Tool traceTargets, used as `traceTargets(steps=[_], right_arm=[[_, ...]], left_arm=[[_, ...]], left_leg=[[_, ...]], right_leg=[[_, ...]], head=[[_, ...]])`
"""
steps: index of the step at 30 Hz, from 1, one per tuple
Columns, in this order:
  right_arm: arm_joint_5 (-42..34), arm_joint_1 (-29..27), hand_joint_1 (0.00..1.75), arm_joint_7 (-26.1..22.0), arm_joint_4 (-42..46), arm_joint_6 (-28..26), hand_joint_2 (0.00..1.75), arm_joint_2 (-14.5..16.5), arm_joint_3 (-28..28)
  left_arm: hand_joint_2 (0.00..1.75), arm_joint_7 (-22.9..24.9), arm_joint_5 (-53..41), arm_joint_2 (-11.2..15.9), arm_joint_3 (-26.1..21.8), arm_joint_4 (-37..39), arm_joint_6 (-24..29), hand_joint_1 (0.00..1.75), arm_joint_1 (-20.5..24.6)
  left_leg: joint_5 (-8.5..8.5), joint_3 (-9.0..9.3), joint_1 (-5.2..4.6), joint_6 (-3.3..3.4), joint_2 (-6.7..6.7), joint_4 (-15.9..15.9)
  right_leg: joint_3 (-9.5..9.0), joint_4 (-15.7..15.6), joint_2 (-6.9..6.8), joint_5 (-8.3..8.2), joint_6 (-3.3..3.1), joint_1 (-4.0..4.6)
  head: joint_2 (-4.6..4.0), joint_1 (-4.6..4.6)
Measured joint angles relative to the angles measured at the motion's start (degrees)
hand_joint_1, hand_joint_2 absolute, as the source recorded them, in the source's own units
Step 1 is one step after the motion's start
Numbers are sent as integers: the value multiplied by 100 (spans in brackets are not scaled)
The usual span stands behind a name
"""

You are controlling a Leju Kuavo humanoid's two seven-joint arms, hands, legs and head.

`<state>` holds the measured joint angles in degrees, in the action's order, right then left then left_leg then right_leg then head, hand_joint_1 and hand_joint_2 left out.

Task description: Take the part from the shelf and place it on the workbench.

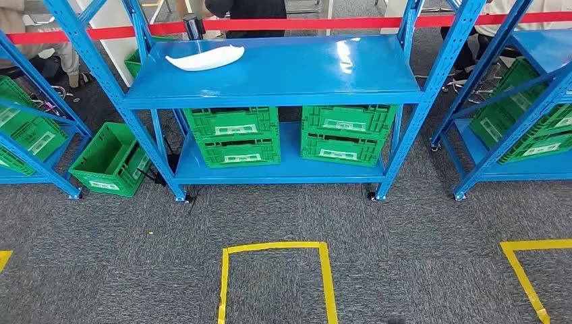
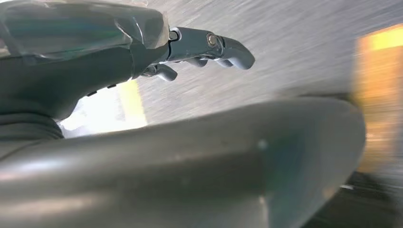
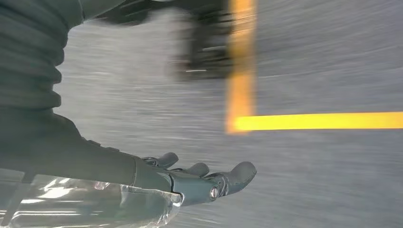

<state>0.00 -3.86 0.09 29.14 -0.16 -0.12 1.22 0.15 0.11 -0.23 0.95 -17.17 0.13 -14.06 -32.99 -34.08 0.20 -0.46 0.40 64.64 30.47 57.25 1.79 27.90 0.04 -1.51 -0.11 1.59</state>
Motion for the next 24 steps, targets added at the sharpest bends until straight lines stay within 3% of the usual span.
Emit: traceTargets(steps=[3, 4, 5, 8, 10, 13, 15, 18, 19, 20, 22, 23, 24], right_arm=[[0, 224, 0, 1, 254, -1, 175, -3, -10], [0, 290, 0, 1, 337, -1, 175, -6, -14], [0, 316, 0, 2, 385, -1, 175, -9, -18], [0, 163, 0, 5, 285, 1, 175, 2, -22], [0, -93, 0, 9, 48, 4, 175, 26, -25], [0, -584, 0, 20, -476, 10, 175, 57, -26], [0, -915, 0, 24, -875, 10, 175, 58, -27], [0, -1300, 0, 26, -1396, 10, 175, 22, -31], [0, -1378, 0, 26, -1507, 10, 175, 3, -33], [0, -1420, 0, 26, -1583, 10, 175, -12, -35], [0, -1368, 0, 23, -1582, 9, 175, -39, -40], [0, -1274, 0, 21, -1518, 9, 175, -38, -42], [1, -1148, 0, 16, -1418, 9, 175, -34, -44]], left_arm=[[0, 0, -1, 5, -3, 279, 0, 0, -251], [0, 0, -1, 8, -3, 371, 1, 0, -334], [0, -1, -2, 10, -4, 423, 2, 0, -373], [0, -12, -2, 17, -5, 302, 3, 0, -198], [0, -24, -2, 19, -4, 50, -4, 0, 88], [0, -33, -3, 16, -7, -502, -7, 0, 571], [0, -36, -4, 12, -8, -918, -6, 0, 905], [0, -37, -4, 7, -9, -1423, -7, 0, 1306], [44, -37, -4, 6, -9, -1526, -7, 0, 1370], [87, -37, -3, 5, -9, -1589, -7, 0, 1396], [87, -33, -2, 2, -12, -1582, -7, 0, 1334], [44, -30, -2, 2, -13, -1517, -7, 0, 1251], [44, -24, -2, 2, -14, -1418, -7, 0, 1141]], left_leg=[[-252, -401, 22, -34, -9, 710], [-237, -489, 28, -35, -10, 838], [-109, -461, 30, -23, -11, 737], [470, 76, 2, 99, -13, -388], [581, 261, -48, 195, -19, -760], [636, 331, -72, 290, -44, -887], [718, 426, -38, 342, -85, -1021], [742, 436, -19, 360, -172, -1045], [738, 434, -16, 355, -195, -1041], [731, 435, -10, 344, -211, -1033], [697, 438, 9, 292, -216, -990], [662, 416, 3, 249, -203, -954], [620, 396, -5, 207, -185, -909]], right_leg=[[16, 5, 0, 5, -6, 27], [17, 5, 1, 6, -7, 38], [14, 5, 0, 8, -7, 46], [-9, -12, -23, 10, -1, 63], [-10, -38, -60, 12, 22, 52], [-32, -56, -109, 15, 90, 56], [91, 242, -124, 166, 88, 70], [668, 1359, -124, 608, 75, 47], [789, 1562, -125, 651, 114, 37], [797, 1535, -127, 598, 176, 25], [460, 814, -144, 281, 328, -22], [257, 430, -161, 133, 360, -32], [104, 146, -172, 30, 342, -41]], head=[[0, 2], [0, 3], [0, 2], [0, -2], [0, -4], [0, -2], [0, -11], [0, -21], [0, -21], [0, -22], [0, -24], [0, -26], [0, -19]])
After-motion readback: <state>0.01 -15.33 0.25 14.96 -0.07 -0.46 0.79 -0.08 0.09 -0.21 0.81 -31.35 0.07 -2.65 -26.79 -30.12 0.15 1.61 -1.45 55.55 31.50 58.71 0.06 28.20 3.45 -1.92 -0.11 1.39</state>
